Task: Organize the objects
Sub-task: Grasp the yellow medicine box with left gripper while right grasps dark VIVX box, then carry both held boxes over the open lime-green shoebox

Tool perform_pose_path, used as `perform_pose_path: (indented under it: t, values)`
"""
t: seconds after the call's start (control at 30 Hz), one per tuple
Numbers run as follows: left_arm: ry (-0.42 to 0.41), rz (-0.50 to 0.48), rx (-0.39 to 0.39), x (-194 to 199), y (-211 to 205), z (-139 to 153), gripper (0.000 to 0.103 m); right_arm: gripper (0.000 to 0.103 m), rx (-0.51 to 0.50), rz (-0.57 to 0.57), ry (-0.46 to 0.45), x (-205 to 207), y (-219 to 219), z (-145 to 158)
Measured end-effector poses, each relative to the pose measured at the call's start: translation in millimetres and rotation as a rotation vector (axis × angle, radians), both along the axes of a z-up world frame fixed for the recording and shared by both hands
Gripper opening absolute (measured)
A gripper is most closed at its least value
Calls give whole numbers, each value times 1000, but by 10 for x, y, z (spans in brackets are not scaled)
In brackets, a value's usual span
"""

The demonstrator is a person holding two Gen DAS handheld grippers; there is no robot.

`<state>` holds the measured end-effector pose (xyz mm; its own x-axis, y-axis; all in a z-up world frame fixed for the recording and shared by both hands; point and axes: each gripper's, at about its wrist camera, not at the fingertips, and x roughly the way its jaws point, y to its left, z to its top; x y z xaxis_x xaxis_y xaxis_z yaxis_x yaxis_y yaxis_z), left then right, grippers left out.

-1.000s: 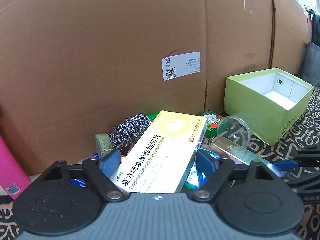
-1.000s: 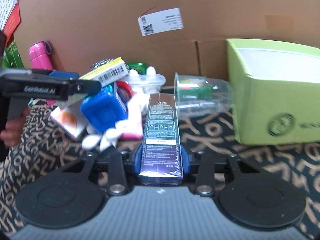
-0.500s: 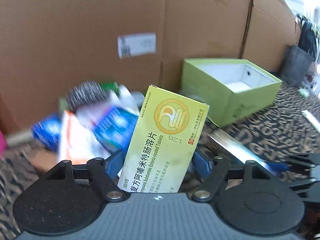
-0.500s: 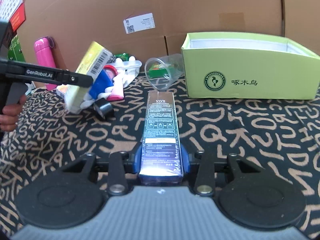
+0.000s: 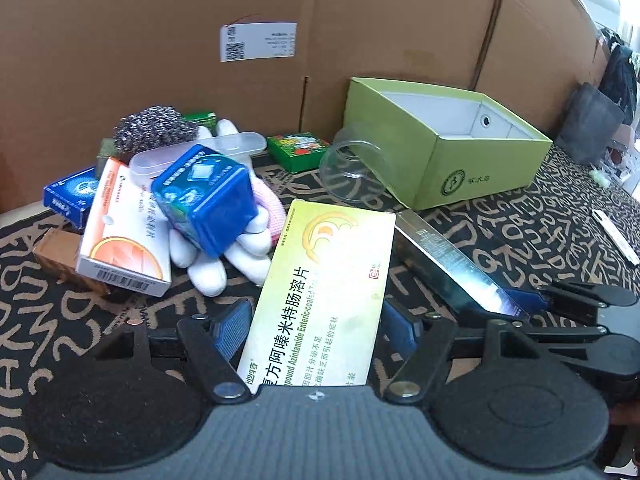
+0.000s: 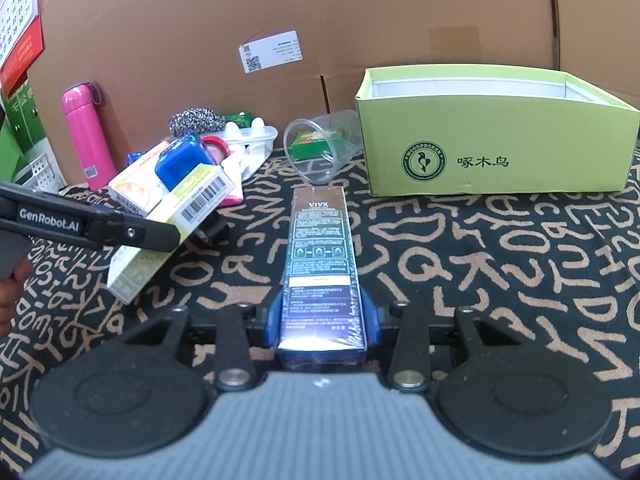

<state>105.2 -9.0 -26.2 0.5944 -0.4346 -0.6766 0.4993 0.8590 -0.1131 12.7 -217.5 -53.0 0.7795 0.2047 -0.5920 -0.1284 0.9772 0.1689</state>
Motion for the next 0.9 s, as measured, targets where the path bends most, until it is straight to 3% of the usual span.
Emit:
perform_pose_path:
  t: [0.43, 0.9]
  values:
    - [-7, -10, 18, 4, -129, -13, 74, 39, -11, 2, -2, 14, 4, 1]
    - [-14, 3, 25, -110, -191, -25, 74, 39, -72, 12, 7, -393, -38, 79]
